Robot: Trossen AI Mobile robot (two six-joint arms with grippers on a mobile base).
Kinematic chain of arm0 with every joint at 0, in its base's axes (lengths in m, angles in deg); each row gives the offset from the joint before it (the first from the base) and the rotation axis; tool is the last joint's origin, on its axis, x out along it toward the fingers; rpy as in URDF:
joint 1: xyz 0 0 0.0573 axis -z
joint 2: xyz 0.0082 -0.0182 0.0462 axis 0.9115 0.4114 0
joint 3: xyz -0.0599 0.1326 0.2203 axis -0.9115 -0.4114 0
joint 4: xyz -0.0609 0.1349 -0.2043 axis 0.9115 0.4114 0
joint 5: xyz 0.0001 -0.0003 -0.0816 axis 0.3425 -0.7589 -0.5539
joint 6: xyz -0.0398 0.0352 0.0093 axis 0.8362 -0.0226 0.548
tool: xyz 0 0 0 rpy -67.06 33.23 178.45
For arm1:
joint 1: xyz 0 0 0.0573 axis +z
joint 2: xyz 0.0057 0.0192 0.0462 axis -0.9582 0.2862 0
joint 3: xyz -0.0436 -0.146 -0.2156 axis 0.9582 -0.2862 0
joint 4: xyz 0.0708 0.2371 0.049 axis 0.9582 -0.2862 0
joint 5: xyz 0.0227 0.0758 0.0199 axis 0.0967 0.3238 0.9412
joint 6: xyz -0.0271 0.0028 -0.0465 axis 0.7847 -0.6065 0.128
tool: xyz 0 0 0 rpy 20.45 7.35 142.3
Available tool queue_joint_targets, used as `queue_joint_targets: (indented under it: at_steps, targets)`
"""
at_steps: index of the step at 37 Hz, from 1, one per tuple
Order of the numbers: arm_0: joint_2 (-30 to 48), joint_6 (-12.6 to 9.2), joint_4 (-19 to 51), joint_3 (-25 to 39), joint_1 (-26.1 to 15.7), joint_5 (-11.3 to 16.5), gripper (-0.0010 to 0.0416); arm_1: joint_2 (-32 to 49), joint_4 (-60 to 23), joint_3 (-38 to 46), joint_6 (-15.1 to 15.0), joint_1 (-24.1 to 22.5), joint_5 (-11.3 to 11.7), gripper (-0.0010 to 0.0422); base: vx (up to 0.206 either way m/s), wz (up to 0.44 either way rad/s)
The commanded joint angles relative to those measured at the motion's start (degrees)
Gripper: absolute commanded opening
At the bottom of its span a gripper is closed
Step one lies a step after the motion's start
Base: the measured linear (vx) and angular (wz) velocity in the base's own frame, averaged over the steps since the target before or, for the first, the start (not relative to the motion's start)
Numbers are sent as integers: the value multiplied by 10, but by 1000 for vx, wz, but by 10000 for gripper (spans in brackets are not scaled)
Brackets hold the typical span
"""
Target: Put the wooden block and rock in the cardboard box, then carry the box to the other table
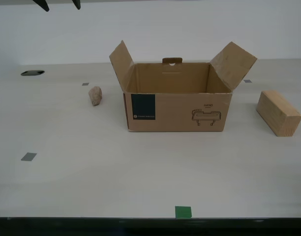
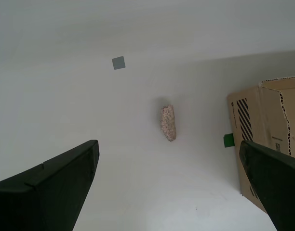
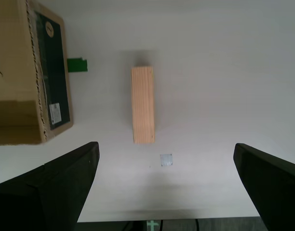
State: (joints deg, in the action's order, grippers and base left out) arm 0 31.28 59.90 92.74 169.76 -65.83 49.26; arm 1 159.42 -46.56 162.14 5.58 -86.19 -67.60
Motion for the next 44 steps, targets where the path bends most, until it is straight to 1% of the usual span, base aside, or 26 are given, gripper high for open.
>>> queue_joint_targets:
  at_steps: [1,11,20,27,32,44]
  targets:
    - [0,4,-6,-34,0,2,390,0,-3,1,1,0,1,400,0,0]
    - [-1,5,-67,-124,0,2,389,0,-3,1,1,-1,1,400,0,0]
    - [-1,5,-110,-170,0,2,390,0,-3,1,1,-1,1,400,0,0]
    - [-1,8,-129,-188,0,2,390,0,-3,1,1,-1,1,400,0,0]
    - [-1,16,-137,-192,-1,3,390,0,-3,1,1,-1,1,400,0,0]
    - [0,16,-152,-192,-2,4,390,0,-3,1,1,-1,1,400,0,0]
